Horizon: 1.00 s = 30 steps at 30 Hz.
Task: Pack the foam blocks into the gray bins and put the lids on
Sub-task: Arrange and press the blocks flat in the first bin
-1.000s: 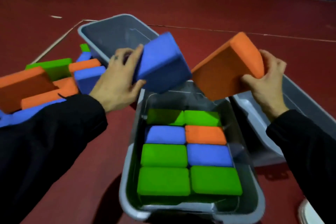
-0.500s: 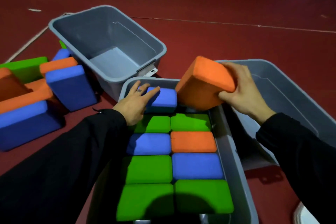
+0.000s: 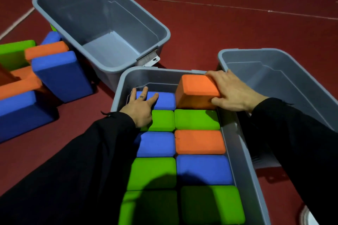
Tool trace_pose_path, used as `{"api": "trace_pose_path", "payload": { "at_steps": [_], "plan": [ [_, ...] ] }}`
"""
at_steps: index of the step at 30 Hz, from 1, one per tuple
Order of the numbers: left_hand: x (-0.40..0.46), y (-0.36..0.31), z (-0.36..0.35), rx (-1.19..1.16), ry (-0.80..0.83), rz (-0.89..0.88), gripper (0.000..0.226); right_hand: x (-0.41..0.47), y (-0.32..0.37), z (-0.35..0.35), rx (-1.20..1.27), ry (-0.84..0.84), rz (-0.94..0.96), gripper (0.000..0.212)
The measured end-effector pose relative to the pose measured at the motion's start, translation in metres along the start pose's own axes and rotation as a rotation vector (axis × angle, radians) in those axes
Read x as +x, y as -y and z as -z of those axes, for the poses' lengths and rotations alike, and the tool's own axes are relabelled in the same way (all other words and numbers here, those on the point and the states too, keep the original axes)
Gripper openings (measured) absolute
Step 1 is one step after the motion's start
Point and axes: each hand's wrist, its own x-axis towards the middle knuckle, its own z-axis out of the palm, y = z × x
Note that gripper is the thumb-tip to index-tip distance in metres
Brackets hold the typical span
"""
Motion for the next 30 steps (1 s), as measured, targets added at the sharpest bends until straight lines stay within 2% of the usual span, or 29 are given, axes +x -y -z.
{"api": "trace_pose_path", "payload": {
  "at_steps": [3, 6, 9, 11, 13, 15, 18, 20, 24, 26, 28, 30],
  "plan": [
    [0.002, 0.005, 0.000, -0.051, -0.042, -0.021, 0.080, 0.012, 0.013, -0.015, -0.146, 0.142, -0.063, 0.097],
    [-0.007, -0.003, 0.001, -0.132, -0.047, -0.023, 0.072, 0.017, 0.027, -0.040, -0.116, 0.232, -0.135, 0.112],
    [-0.013, -0.003, -0.009, -0.160, -0.057, 0.015, 0.074, 0.017, 0.039, -0.051, -0.068, 0.153, -0.212, 0.120],
    [-0.014, -0.003, -0.016, -0.107, -0.077, 0.045, 0.078, 0.011, 0.054, -0.062, -0.041, 0.058, -0.270, 0.115],
    [-0.015, -0.006, -0.023, -0.039, -0.181, 0.041, 0.083, 0.007, 0.070, -0.078, 0.039, -0.022, -0.361, 0.110],
    [-0.015, -0.011, -0.031, -0.070, -0.331, 0.047, 0.082, 0.009, 0.071, -0.085, 0.106, -0.018, -0.422, 0.104],
    [-0.012, -0.017, -0.033, -0.038, -0.416, 0.060, 0.074, 0.013, 0.065, -0.086, 0.062, 0.072, -0.401, 0.097],
    [-0.011, -0.018, -0.032, 0.025, -0.403, 0.065, 0.072, 0.011, 0.065, -0.090, 0.018, 0.083, -0.365, 0.093],
    [-0.012, -0.018, -0.032, 0.087, -0.355, 0.076, 0.071, 0.019, 0.065, -0.072, 0.108, 0.166, -0.400, 0.088],
    [-0.015, -0.020, -0.032, 0.083, -0.333, 0.069, 0.071, 0.023, 0.068, -0.065, 0.178, 0.083, -0.426, 0.081],
    [-0.013, -0.019, -0.031, 0.075, -0.309, 0.071, 0.072, 0.020, 0.082, -0.075, 0.111, 0.003, -0.346, 0.081],
    [-0.014, -0.018, -0.030, 0.076, -0.290, 0.070, 0.072, 0.013, 0.096, -0.091, 0.040, 0.000, -0.270, 0.086]
  ]
}}
